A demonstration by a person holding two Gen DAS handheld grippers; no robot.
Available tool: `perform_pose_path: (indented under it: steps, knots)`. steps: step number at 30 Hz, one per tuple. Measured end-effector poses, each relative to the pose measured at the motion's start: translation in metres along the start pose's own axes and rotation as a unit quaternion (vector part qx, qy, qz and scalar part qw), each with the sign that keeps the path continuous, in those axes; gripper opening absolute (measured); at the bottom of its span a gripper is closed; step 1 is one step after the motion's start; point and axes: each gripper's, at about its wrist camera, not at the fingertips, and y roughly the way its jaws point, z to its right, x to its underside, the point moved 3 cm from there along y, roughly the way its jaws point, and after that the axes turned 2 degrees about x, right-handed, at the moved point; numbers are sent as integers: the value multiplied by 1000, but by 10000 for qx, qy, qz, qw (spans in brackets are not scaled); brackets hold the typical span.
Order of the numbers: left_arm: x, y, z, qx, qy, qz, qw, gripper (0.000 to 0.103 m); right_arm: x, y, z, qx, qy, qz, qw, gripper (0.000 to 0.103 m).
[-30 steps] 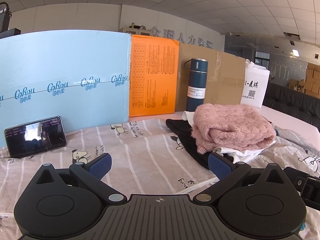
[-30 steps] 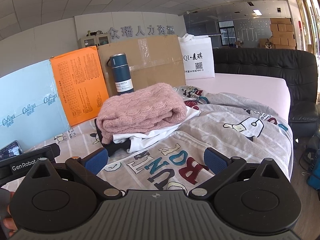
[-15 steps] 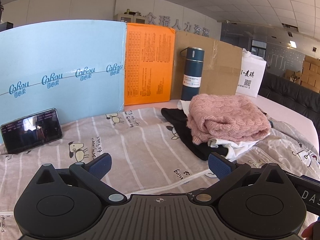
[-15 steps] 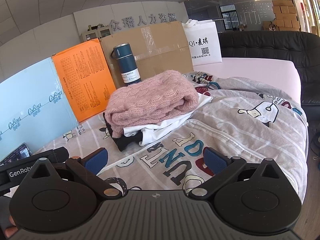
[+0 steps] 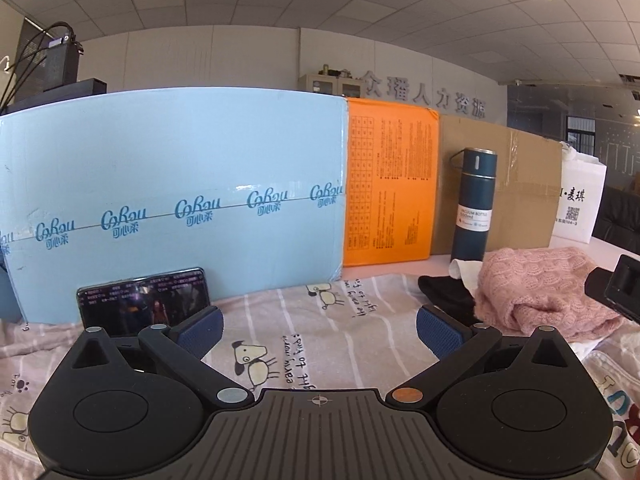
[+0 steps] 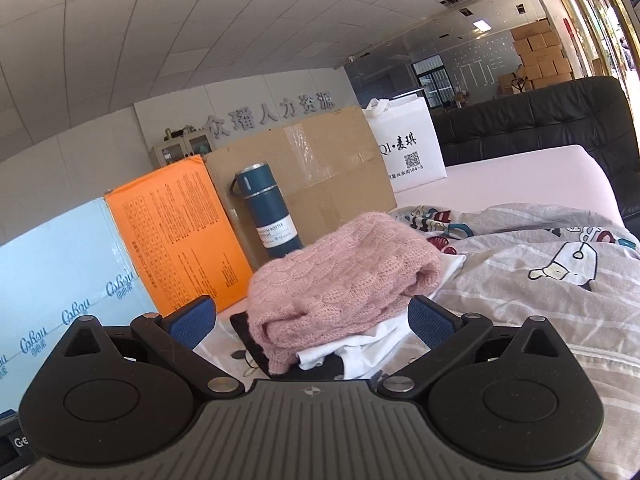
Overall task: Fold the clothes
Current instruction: 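Swing both tools toward the brown jacket beside the blue foam boards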
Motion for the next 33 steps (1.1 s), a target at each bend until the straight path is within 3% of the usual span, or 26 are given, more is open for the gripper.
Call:
perform_pose_path:
  steps: [4, 12, 18, 23, 29, 33]
  knots:
    - [3, 6, 1, -155, 172, 34, 9997, 103, 6, 7, 10, -75, 263, 59, 9996, 103]
    - [10, 8, 6, -267, 318, -6, 9991, 103, 18, 16, 18, -473, 566, -512, 9960, 103]
    - [13, 9, 9, -262, 375, -45, 9989, 103, 19, 11, 16, -684, 590, -493, 9947, 103]
    - [14, -14, -1, -109, 251, 187, 9995, 103, 19, 9, 20, -856, 734, -499, 9924, 103]
    - [14, -44, -15, 88, 81, 494, 9987, 103, 20, 3, 17, -1545, 795, -619, 9828, 103]
    - [22, -68, -38, -292, 46, 566, 9980, 103, 24, -2, 5, -2168, 613, -784, 9711, 103]
